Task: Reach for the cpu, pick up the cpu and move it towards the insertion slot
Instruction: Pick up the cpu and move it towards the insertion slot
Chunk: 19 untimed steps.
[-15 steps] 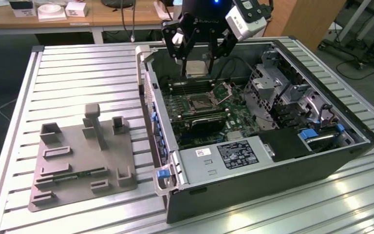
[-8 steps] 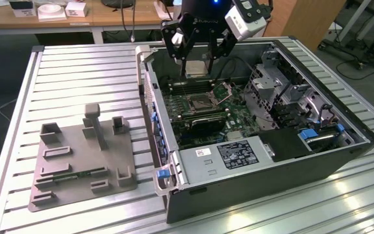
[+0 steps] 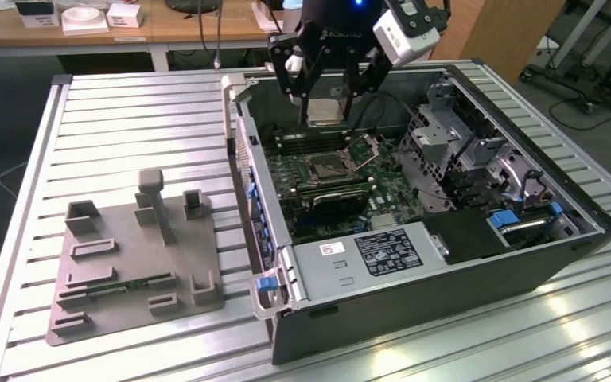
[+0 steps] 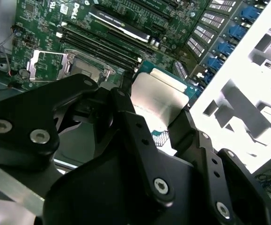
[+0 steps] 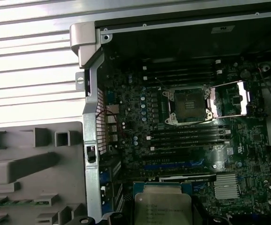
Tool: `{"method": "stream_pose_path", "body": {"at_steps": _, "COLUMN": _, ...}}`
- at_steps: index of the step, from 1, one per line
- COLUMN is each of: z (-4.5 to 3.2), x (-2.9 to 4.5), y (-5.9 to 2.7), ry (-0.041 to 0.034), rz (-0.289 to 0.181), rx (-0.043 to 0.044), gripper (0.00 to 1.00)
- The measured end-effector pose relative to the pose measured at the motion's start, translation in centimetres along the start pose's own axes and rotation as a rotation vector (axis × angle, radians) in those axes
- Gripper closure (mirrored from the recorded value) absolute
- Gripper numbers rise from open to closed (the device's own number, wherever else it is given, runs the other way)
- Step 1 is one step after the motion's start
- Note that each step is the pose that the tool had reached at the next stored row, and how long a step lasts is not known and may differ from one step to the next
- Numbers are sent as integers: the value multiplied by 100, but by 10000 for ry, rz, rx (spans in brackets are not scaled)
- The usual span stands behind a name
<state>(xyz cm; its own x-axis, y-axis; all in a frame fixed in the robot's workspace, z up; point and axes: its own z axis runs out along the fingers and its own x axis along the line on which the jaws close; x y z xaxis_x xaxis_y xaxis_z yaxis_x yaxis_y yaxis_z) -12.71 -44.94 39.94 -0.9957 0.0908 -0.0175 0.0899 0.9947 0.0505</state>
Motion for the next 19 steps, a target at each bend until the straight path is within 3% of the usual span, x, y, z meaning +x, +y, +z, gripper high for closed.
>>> {"method": "stream_pose_path", "body": {"at_steps": 10, "z": 7, "x": -126, "y": 11, "ry": 0, "rz": 0, "rx": 0, "gripper": 45}}
{"method": "stream_pose_path", "body": {"at_steps": 19, "z": 16, "x": -183, "y": 41, "ry": 0, "rz": 3, "rx": 0, "gripper": 45}}
